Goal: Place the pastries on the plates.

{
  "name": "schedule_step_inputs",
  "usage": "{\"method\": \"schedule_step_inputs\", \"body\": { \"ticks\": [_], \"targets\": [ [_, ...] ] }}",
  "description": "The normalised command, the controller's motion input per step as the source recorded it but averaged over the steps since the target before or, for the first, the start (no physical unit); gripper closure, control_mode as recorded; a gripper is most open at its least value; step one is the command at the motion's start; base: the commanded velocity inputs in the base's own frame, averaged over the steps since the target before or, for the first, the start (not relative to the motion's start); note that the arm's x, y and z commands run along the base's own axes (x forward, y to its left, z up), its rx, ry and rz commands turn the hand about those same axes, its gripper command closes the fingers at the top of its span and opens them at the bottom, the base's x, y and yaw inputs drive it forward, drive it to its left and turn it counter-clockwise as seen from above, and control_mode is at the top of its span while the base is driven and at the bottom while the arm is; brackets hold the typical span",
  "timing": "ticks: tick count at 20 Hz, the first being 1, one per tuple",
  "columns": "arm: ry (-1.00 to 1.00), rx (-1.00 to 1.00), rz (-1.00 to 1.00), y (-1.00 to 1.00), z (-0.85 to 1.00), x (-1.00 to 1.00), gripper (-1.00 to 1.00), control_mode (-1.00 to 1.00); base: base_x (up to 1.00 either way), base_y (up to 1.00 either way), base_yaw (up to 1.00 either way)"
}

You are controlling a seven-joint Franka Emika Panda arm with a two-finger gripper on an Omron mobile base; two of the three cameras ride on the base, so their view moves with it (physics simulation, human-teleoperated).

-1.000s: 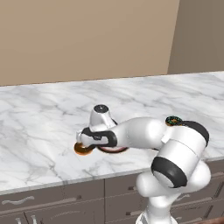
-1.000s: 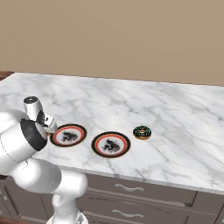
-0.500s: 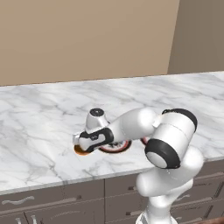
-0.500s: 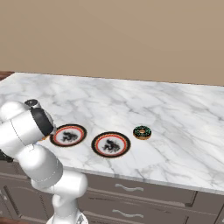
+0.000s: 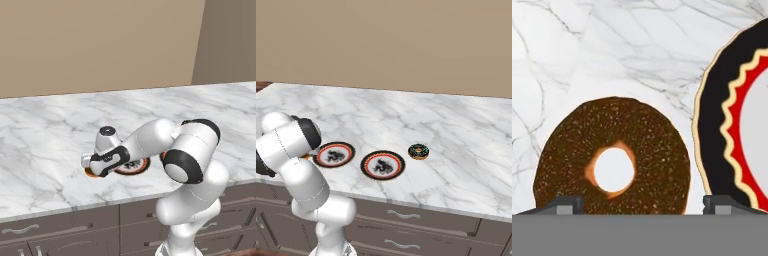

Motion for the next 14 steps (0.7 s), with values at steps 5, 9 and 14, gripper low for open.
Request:
{"method": "schedule_step_inputs", "body": {
  "ticks": [5,9,14],
  "targets": [
    [0.0,0.02,0.0,-0.11,0.0,0.13,-1.0,-1.0,0.0,0.0,0.0],
    [0.0,0.01,0.0,-0.16,0.0,0.02,-1.0,-1.0,0.0,0.0,0.0],
    [0.0,0.0,0.0,0.0,-0.06,0.0,-1.0,-1.0,0.0,0.0,0.0]
  ]
}}
